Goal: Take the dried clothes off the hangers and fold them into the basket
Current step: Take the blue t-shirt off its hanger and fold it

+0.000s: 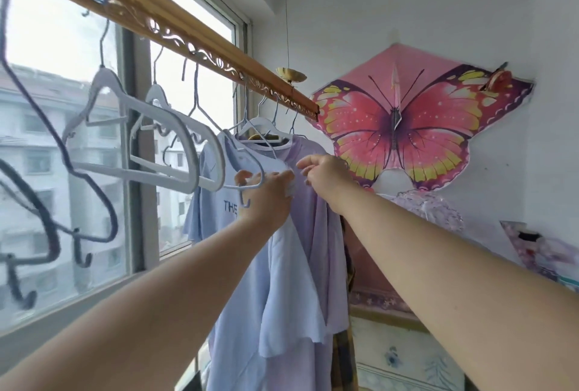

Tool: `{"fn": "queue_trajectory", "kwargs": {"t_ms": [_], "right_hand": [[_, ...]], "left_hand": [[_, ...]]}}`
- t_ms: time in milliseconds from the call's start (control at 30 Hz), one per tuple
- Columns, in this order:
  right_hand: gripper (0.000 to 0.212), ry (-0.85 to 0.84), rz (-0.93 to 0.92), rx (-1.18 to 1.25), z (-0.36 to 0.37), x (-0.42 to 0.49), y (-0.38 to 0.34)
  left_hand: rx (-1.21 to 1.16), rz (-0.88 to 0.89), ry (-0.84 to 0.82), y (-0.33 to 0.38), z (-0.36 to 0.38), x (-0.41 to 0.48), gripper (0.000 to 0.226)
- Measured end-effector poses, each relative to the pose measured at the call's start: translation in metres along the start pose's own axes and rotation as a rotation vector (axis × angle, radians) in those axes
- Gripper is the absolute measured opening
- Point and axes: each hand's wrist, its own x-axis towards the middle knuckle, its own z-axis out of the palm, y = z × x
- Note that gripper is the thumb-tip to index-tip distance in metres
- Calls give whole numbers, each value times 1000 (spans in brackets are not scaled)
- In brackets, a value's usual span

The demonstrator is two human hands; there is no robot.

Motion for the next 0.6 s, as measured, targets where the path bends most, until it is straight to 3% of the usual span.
{"fn": "queue_trajectory", "kwargs": {"t_ms": [200, 300, 400, 533, 600], "right_hand": [[41, -108, -5, 66, 10, -14, -5], [46, -112, 30, 51, 12, -18, -4], [47, -124, 54, 17, 10, -21, 1], [37, -199, 120, 18, 13, -33, 15], [30, -241, 150, 14, 17, -42, 25]], "left_hand": [[306, 174, -103, -2, -11, -21, 34], [339, 218, -121, -1, -10, -34, 30], [63, -13, -213, -4, 3, -41, 21], [-573, -556, -354, -16, 22, -59, 15], [-677, -712, -395, -22, 23, -72, 10]]}}
